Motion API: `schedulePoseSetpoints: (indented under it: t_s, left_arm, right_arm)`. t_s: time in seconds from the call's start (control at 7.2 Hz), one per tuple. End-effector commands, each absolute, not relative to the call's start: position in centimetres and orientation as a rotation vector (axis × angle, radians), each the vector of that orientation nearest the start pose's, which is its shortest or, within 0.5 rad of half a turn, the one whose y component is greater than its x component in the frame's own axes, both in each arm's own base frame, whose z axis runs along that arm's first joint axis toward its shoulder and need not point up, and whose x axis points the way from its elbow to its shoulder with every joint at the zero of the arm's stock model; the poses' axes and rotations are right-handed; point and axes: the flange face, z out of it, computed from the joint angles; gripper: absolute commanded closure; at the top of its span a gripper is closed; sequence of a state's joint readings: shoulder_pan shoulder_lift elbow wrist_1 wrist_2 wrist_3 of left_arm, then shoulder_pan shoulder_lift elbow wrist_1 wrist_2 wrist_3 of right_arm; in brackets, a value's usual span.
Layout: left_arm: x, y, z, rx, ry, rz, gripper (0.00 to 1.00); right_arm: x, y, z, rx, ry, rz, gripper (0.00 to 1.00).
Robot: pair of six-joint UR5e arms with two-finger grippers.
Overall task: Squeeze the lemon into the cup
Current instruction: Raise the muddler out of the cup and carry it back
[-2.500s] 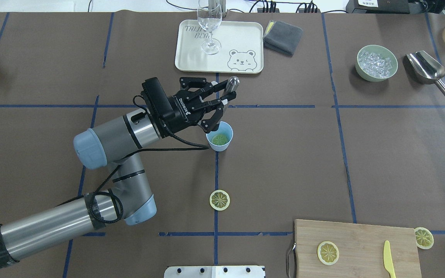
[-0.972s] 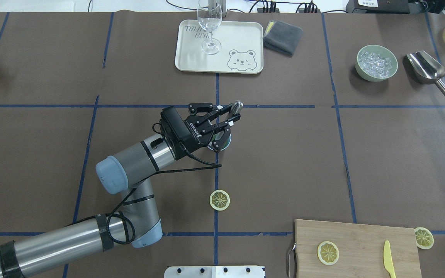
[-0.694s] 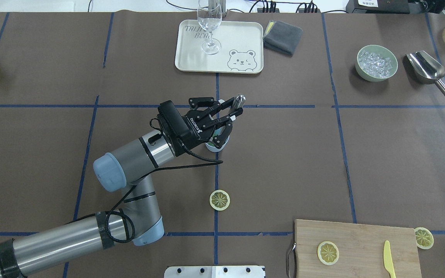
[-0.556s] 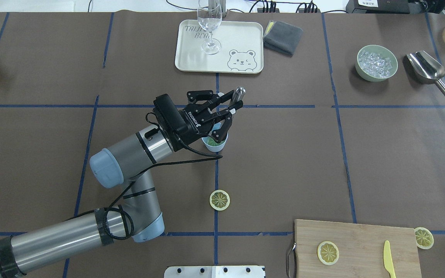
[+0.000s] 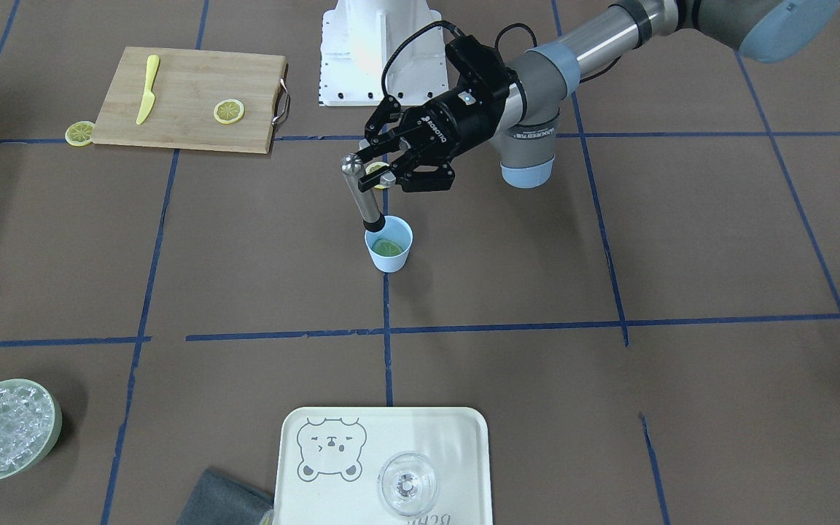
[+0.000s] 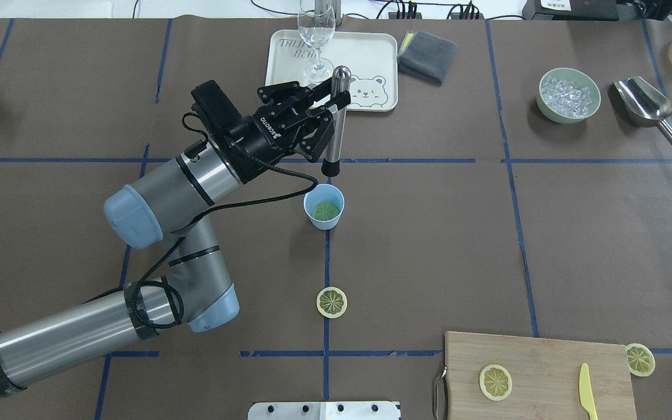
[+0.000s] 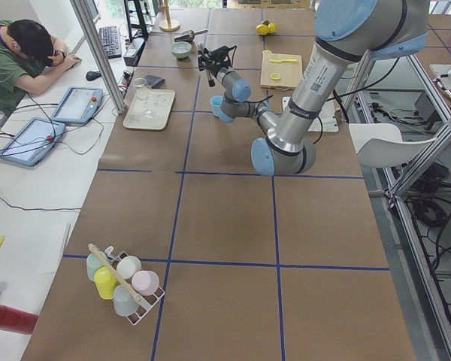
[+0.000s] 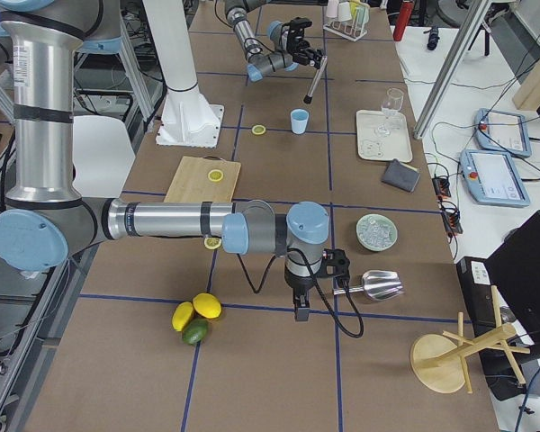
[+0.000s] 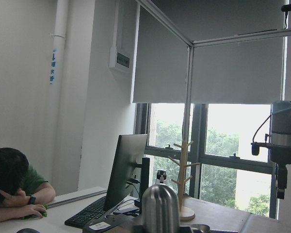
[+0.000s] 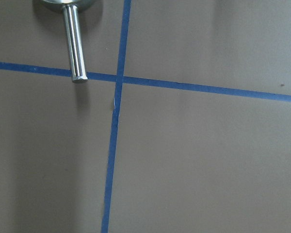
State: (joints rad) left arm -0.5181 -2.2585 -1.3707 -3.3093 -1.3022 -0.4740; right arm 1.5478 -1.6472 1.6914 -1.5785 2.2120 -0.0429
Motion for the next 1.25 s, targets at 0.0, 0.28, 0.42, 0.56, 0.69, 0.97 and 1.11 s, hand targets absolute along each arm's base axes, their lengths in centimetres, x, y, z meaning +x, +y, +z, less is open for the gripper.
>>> schedulePoseSetpoints:
  t_s: [0.0, 0.28, 0.42, 0.56, 0.69, 0.97, 1.11]
  left_arm:
    - [44.9, -47.6, 16.9, 1.528, 1.208, 0.051, 1.00]
    - [44.0, -49.8, 16.9, 1.342, 0.952, 0.130, 1.00]
    - [44.1, -50.3, 17.7, 1.264, 0.885, 0.170, 1.00]
    - [42.9, -51.7, 19.8, 1.126, 0.822, 0.248, 1.00]
    - [40.6, -52.1, 21.6, 0.991, 0.774, 0.298, 1.00]
    - [36.4, -54.5, 24.2, 0.716, 0.702, 0.321, 1.00]
    - [35.1, -55.2, 26.5, 0.606, 0.682, 0.314, 1.00]
  right_arm:
    - [6.3, -46.3, 64.5, 0.042, -0.641, -0.075, 0.00]
    - [6.3, -46.4, 64.4, 0.044, -0.639, -0.077, 0.00]
    - [6.3, -46.4, 64.5, 0.043, -0.639, -0.078, 0.00]
    - [6.3, -46.4, 64.5, 0.043, -0.639, -0.078, 0.00]
    - [6.3, -46.4, 64.5, 0.043, -0.639, -0.078, 0.00]
    - [6.3, -46.6, 64.6, 0.055, -0.636, -0.082, 0.00]
    - [6.3, -46.8, 65.2, 0.064, -0.636, -0.085, 0.00]
